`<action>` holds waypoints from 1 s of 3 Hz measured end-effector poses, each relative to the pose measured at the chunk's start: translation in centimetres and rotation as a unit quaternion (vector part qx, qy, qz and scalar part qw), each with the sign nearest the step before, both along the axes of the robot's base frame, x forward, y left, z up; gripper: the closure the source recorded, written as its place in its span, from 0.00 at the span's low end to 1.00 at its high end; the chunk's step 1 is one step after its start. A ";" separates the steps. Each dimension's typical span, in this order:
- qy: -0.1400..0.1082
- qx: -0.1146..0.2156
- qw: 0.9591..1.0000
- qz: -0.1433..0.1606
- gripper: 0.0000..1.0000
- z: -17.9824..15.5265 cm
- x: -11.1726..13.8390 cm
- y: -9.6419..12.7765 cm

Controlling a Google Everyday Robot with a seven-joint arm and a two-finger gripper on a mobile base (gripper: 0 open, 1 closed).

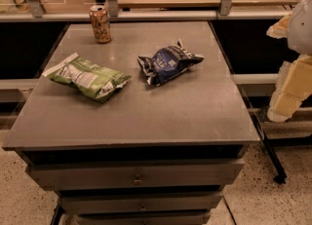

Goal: Move orange can near blue chip bag

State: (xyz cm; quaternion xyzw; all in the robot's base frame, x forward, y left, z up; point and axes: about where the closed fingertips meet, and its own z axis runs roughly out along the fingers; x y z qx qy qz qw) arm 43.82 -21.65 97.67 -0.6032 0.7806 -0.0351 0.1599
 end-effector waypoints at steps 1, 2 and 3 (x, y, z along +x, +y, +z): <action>0.000 0.000 1.000 0.000 0.00 0.0 0.0 0.0; -0.005 0.009 1.000 -0.004 0.00 0.2 0.1 0.0; -0.018 0.058 0.998 -0.006 0.00 0.3 0.8 -1.1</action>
Offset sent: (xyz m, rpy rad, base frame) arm 0.0023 -0.0016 -0.0010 0.0452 -0.0038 -0.0170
